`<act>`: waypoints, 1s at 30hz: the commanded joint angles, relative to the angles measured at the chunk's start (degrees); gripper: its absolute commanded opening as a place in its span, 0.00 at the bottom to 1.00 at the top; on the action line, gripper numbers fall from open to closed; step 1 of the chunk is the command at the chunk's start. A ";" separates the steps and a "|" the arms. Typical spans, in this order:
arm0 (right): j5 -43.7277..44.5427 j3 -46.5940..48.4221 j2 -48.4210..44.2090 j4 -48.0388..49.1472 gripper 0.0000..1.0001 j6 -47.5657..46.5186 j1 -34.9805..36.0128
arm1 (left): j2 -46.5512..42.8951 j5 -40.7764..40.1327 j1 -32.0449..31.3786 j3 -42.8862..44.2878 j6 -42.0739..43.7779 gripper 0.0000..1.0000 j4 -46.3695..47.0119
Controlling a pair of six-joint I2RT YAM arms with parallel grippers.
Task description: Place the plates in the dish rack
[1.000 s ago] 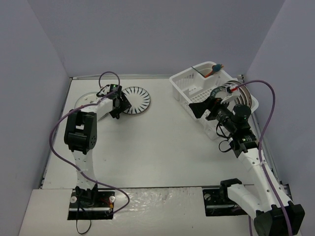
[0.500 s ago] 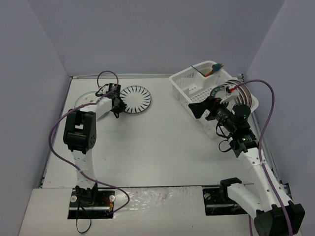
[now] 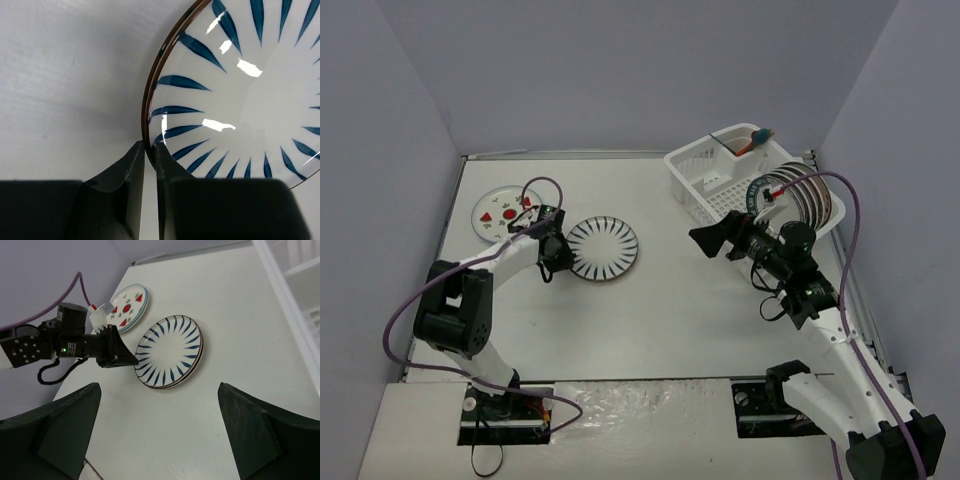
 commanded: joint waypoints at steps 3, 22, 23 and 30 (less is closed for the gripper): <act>7.27 -3.92 5.70 10.14 1.00 5.08 11.92 | -12.05 3.73 -0.46 -0.94 3.13 0.00 -2.99; 21.14 -5.28 26.73 25.77 1.00 10.29 27.54 | -13.65 10.42 -1.22 -6.64 5.34 0.00 3.71; 21.30 -5.41 27.24 26.07 1.00 11.07 27.61 | -14.80 10.45 -1.22 -7.02 5.21 0.00 3.76; 25.82 -5.09 30.89 23.94 1.00 18.01 27.62 | -21.59 15.40 -1.22 -9.95 -0.90 0.00 6.89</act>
